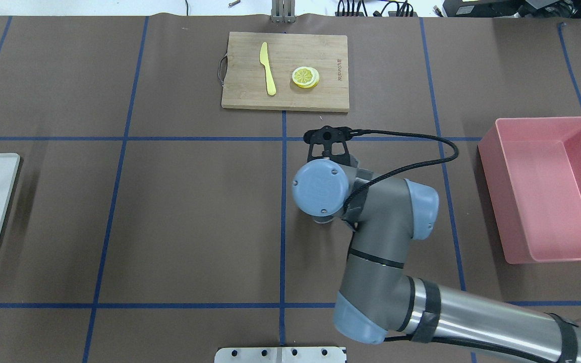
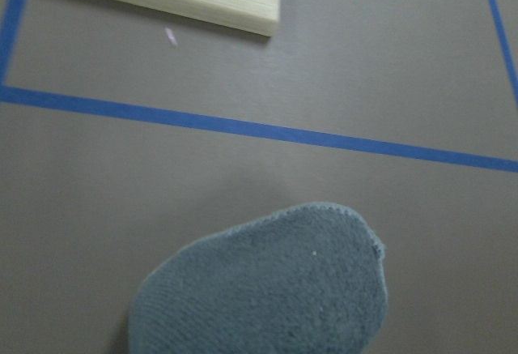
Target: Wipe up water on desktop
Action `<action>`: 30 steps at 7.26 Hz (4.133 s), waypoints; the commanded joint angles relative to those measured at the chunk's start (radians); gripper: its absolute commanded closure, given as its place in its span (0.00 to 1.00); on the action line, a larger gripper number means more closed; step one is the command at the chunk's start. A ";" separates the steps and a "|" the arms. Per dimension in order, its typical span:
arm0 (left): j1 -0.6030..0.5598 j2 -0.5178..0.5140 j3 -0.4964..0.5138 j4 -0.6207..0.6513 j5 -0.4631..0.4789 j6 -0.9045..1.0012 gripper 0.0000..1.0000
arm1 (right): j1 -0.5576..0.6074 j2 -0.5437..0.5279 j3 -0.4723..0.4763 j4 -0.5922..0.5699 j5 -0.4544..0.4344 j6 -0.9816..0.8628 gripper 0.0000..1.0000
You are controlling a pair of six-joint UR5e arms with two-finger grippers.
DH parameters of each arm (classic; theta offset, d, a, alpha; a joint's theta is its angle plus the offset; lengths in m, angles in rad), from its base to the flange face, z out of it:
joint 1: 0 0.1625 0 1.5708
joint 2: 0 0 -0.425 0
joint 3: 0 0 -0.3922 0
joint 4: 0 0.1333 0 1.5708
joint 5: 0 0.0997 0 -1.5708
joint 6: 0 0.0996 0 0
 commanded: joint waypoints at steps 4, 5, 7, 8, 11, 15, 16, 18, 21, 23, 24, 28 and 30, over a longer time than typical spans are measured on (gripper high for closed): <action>0.000 0.001 0.008 0.000 0.000 0.001 0.01 | 0.018 0.003 0.218 0.002 -0.006 0.158 1.00; 0.003 0.013 0.005 -0.001 0.000 -0.002 0.01 | 0.069 -0.021 0.348 -0.143 0.050 0.062 1.00; 0.003 0.021 0.021 0.003 0.000 -0.014 0.01 | 0.202 -0.071 0.500 -0.279 0.176 -0.110 1.00; 0.000 0.023 0.034 0.003 -0.061 -0.043 0.01 | 0.283 -0.134 0.540 -0.279 0.250 -0.220 1.00; 0.000 0.044 0.027 0.000 -0.098 -0.062 0.02 | 0.577 -0.389 0.636 -0.270 0.481 -0.636 1.00; 0.000 0.044 0.018 0.000 -0.098 -0.060 0.01 | 0.879 -0.768 0.609 -0.109 0.684 -1.131 1.00; 0.000 0.044 0.018 0.000 -0.098 -0.060 0.01 | 0.884 -0.859 0.544 0.056 0.700 -1.131 1.00; 0.000 0.044 0.019 0.000 -0.098 -0.060 0.01 | 0.884 -0.884 0.335 0.309 0.752 -1.131 0.00; 0.000 0.044 0.018 0.000 -0.098 -0.060 0.01 | 0.891 -0.898 0.244 0.386 0.744 -1.127 0.00; 0.003 0.044 0.022 0.000 -0.098 -0.060 0.01 | 0.977 -0.904 0.247 0.333 0.901 -1.134 0.00; 0.003 0.043 0.022 0.000 -0.098 -0.060 0.01 | 1.053 -0.909 0.218 0.290 0.989 -1.133 0.00; 0.000 0.101 0.028 0.000 -0.097 -0.051 0.01 | 1.210 -0.996 0.167 0.288 0.912 -1.210 0.00; -0.006 0.127 0.004 0.003 -0.095 -0.051 0.01 | 1.207 -0.986 0.172 0.244 0.804 -1.312 0.00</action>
